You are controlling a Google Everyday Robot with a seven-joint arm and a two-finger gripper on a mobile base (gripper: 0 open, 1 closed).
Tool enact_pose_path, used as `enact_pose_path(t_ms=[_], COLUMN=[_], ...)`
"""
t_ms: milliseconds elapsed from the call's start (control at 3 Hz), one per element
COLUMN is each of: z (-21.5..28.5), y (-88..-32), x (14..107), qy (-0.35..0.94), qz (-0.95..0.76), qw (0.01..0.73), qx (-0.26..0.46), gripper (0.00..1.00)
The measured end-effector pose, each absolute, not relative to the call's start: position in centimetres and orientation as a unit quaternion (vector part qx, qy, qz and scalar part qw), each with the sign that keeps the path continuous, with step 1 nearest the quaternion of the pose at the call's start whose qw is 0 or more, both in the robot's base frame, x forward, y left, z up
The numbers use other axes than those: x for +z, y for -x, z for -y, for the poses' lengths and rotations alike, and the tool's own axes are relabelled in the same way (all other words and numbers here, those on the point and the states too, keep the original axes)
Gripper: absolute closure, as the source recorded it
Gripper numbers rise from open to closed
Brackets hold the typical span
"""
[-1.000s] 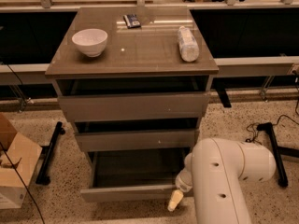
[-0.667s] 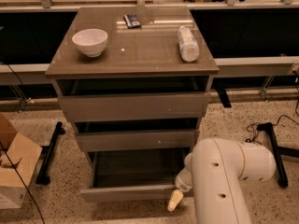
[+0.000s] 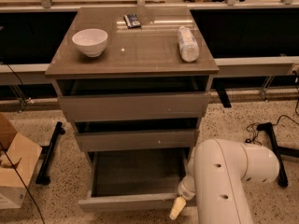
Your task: Open bottom drawer
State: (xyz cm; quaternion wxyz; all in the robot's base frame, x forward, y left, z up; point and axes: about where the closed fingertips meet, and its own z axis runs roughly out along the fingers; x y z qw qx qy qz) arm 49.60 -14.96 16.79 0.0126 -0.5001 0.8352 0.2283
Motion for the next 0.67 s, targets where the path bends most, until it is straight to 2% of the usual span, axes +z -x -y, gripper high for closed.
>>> enact_pose_path(t_ms=[333, 667], z=[16.13, 16.13], y=[-45.73, -45.73], x=[16.61, 16.61], qy=[0.469, 0.469], qz=[-0.849, -0.849], qw=[-0.035, -0.035], qx=[0.241, 0.241], gripper=[0.0, 0.0])
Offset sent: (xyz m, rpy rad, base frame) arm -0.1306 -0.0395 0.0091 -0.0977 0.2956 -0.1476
